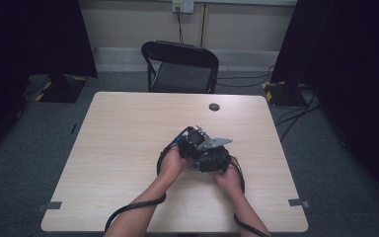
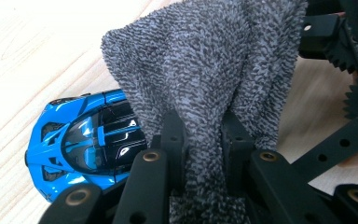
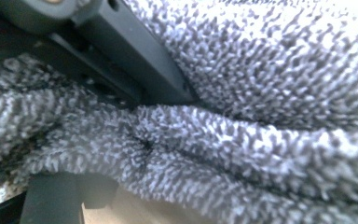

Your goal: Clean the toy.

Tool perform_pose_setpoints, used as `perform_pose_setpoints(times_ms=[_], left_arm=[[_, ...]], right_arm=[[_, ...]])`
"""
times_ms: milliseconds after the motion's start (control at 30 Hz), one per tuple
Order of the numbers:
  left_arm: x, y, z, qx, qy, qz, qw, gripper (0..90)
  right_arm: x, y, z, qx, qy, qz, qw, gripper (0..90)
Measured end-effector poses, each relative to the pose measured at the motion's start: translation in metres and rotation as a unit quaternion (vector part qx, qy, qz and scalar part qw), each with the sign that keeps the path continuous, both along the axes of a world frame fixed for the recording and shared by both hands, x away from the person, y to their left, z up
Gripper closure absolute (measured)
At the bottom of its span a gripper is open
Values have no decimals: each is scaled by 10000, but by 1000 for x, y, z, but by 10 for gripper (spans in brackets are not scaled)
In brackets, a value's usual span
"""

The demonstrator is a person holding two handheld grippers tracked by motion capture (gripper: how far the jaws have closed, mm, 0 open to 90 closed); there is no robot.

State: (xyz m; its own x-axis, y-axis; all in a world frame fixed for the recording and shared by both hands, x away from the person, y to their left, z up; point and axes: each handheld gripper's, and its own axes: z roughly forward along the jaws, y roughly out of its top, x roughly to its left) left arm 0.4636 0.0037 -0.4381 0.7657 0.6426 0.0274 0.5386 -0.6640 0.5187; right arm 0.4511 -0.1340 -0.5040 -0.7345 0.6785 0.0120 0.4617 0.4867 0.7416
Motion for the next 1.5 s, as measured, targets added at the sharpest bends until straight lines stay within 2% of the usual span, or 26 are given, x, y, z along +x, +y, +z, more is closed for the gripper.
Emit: perform_pose_setpoints(times_ms=[233, 633, 800, 900, 1033, 1167, 1500], left_arm=[[1, 2, 0, -47, -21, 49, 10000, 753], [10, 10, 3, 100, -113, 201, 9997, 750], [17, 18, 3, 146, -124, 347, 9992, 748], [21, 23, 2, 50, -102, 507, 9986, 747], [25, 29, 1, -12, -55, 566, 9984, 747], [28, 31, 0, 26, -77, 610, 9981, 746], [38, 45, -4, -34, 4, 889, 9960, 745]], right_arm=[[0, 0, 0, 2, 1, -2, 10000, 244], [0, 0, 0, -2, -5, 6, 10000, 244], [0, 0, 0, -6, -3, 1, 10000, 244], [0, 0, 0, -5, 0, 2, 10000, 244], [0, 0, 0, -3, 4, 0, 10000, 244], [0, 0, 0, -3, 5, 1, 10000, 244], [0, 0, 0, -2, 5, 1, 10000, 244]])
